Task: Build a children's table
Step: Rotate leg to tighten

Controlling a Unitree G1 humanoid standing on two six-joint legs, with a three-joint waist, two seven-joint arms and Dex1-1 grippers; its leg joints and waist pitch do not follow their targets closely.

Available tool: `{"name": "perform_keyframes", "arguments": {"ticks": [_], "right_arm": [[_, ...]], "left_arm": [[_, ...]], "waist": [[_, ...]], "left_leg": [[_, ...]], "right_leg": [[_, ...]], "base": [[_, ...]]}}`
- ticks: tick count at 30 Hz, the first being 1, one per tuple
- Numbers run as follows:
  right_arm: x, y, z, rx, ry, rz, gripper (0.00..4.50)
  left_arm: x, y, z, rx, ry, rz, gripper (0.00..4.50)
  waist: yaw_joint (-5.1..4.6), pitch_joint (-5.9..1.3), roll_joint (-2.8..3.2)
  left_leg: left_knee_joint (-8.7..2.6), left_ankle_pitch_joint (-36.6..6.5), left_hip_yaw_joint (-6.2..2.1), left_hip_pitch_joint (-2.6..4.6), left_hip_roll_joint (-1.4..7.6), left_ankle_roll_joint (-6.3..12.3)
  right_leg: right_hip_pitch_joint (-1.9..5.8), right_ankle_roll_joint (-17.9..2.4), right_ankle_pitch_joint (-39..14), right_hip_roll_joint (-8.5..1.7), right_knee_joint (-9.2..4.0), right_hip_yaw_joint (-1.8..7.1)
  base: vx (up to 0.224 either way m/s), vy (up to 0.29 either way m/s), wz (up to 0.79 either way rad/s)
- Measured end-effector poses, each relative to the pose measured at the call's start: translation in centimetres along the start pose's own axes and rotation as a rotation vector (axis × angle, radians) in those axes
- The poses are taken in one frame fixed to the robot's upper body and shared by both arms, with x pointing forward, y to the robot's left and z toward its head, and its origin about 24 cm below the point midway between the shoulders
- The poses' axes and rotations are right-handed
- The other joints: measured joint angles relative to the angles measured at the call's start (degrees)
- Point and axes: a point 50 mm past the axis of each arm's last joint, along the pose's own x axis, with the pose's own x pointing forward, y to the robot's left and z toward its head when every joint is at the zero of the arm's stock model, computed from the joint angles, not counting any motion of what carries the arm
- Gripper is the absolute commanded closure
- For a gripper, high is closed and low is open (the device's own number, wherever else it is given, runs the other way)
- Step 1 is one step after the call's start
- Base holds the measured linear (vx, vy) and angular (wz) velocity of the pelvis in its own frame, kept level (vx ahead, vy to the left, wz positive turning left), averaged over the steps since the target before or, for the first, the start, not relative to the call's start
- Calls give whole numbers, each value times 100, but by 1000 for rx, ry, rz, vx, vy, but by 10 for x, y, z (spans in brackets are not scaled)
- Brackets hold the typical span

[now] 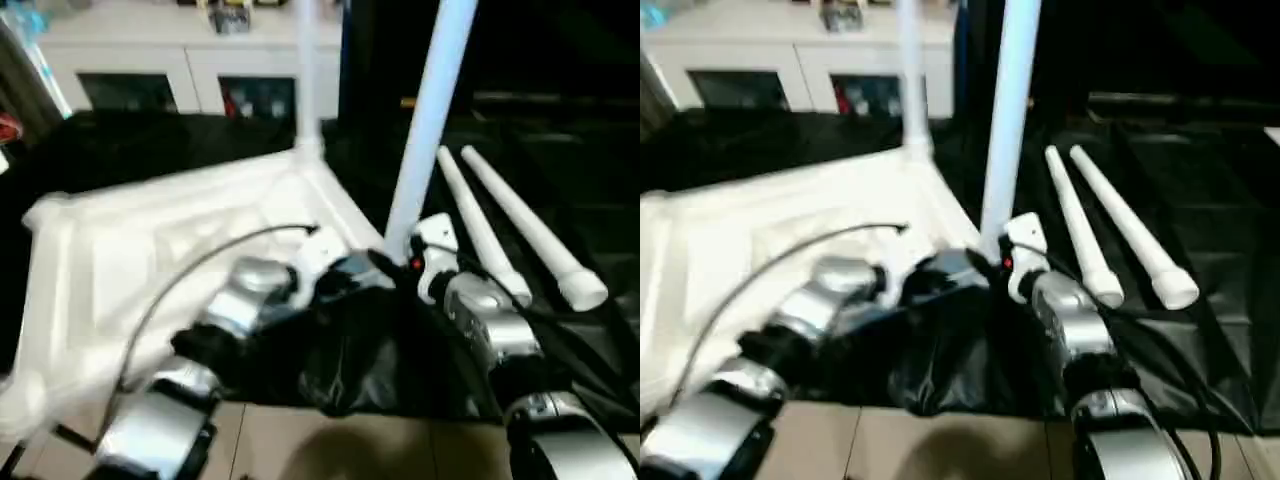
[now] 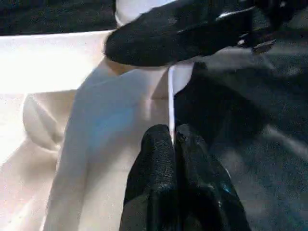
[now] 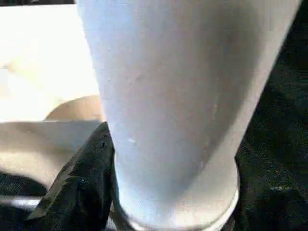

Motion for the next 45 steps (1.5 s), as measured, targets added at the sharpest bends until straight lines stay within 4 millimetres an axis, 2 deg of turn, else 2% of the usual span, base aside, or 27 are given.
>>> {"name": "perform_keyframes", "arguments": {"ticks": [2,3,9,11,13,15,18,23,27,30,34,37,39,41,43,45], "right_arm": [[3,1,0,4,-10,-35,180],[3,1,1,3,-10,-42,124],[8,4,2,17,-35,-67,89],[8,4,1,-3,-36,-74,65],[8,5,1,-13,-42,-80,65],[5,1,0,-19,-50,-89,57],[-3,-5,0,-32,-66,-84,57],[-15,-14,10,-39,-132,-50,57],[-26,-16,5,-15,-131,6,57],[-39,-22,8,-41,-134,54,57],[-51,-21,12,-72,-129,137,57],[-61,-15,9,-112,-78,245,57],[-65,-11,1,-107,-33,281,57],[-64,-4,-2,-114,-8,328,57],[-61,7,-6,-130,25,372,57],[-58,14,-9,-128,41,388,57]], "left_arm": [[2,1,2,-3,1,15,450],[3,1,2,-5,-1,19,450],[5,1,3,17,-8,30,450],[6,1,3,27,-10,33,450],[7,0,3,43,-13,39,450],[10,-1,5,51,-21,43,406],[14,-3,17,10,-122,67,386],[9,7,27,9,-193,147,352],[-21,36,36,45,-229,287,334],[-57,59,25,56,-203,415,334],[-88,71,6,42,-128,520,334],[-131,84,-14,58,7,657,334],[-150,90,-21,59,69,723,334],[-166,90,-29,66,150,774,334],[-185,87,-42,72,275,820,334],[-195,86,-54,55,352,860,334]], "waist": [[10,-3,6],[12,-4,8],[16,-13,21],[19,-16,32],[28,-14,36],[67,-9,49],[123,2,36],[72,2,36],[78,2,36],[108,2,35],[149,6,22],[116,6,2],[120,3,-11],[110,3,-13],[50,2,-40],[49,6,-50]], "left_leg": [[-5,0,-2,-1,0,0],[-7,0,-2,-2,0,0],[-16,-2,-2,-5,0,3],[-18,-2,-2,-4,0,3],[-18,-2,-2,-4,0,3],[-18,-2,-1,-8,-2,3],[-13,1,0,-31,1,7],[-11,-6,2,-55,2,20],[-18,11,-4,-97,22,47],[-20,10,-3,-111,24,48],[-8,8,-3,-117,25,50],[-8,-2,-2,-109,32,35],[-8,-9,-2,-104,35,20],[-7,-8,2,-95,34,18],[-9,-7,2,-89,39,16],[-8,-3,1,-90,40,9]], "right_leg": [[-2,0,0,0,3,-2],[-3,-1,1,0,3,-2],[-4,-9,7,0,4,-3],[-4,-9,7,0,6,-4],[-5,-7,6,0,8,-4],[-4,-4,4,-2,6,-2],[-14,-6,6,-2,3,-4],[-37,-30,30,-2,8,-3],[-76,-21,25,7,19,-28],[-92,-16,21,8,20,-31],[-92,-14,20,7,21,-29],[-88,-12,18,12,24,-29],[-86,-5,14,14,26,-30],[-81,1,11,14,28,-25],[-80,15,2,18,30,-24],[-80,17,1,20,29,-23]], "base": [[0,0,0],[0,0,0],[0,0,0],[0,0,0],[0,0,0],[0,0,0],[0,0,0],[0,0,0],[0,0,0],[0,0,0],[0,0,0],[0,0,0],[0,0,0],[0,0,0],[0,0,0],[0,0,0]]}}
